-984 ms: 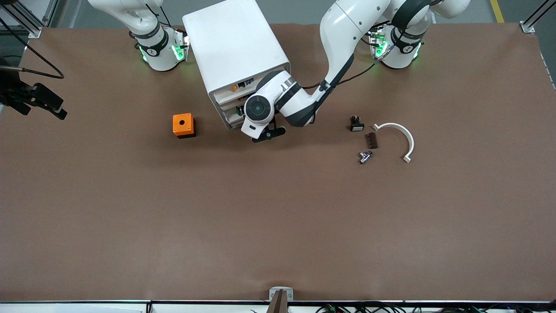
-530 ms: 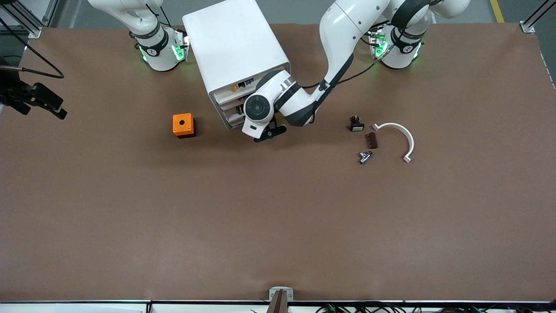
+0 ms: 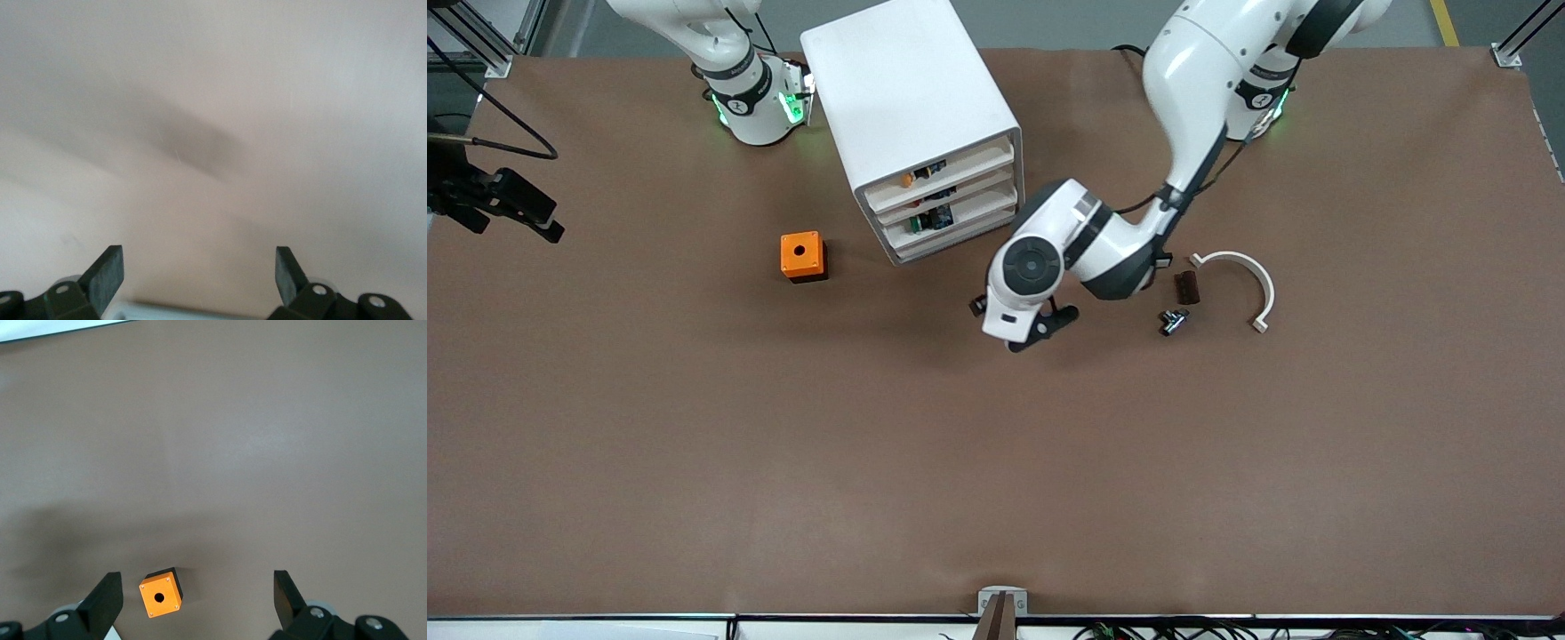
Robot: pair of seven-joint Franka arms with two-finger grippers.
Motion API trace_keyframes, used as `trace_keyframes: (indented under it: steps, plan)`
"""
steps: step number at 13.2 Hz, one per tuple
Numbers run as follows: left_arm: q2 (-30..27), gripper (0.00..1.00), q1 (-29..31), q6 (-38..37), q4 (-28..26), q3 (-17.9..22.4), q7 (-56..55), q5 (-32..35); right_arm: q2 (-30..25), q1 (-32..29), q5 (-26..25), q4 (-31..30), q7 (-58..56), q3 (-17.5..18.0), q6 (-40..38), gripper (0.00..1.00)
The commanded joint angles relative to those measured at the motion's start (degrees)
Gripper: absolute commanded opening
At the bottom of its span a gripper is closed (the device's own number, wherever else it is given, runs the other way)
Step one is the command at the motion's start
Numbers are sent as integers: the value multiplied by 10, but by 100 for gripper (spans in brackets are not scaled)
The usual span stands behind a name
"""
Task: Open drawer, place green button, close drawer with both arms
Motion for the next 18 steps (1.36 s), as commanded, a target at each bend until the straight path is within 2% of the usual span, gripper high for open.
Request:
trace_keyframes:
  steps: [1, 5, 9, 13, 18]
  plan:
    - [-60, 100, 35, -36, -14, -3, -1, 76, -9, -13, -7, 0, -6, 11, -6, 100]
    - [-132, 100, 112, -64, -14, -2, 38, 85, -13, -12, -7, -1, -4, 11, -12, 100]
    - [-221, 100, 192, -151, -14, -2, 146, 85, -13, -10, -7, -1, 0, 13, -17, 100]
    - [-309, 100, 279, -228, -15, -3, 311, 85, -14, -11, -7, 0, 0, 11, -21, 100]
    - [-364, 100, 331, -246, -27, -3, 491, 85, -13, -10, -7, -1, 1, 13, -22, 100]
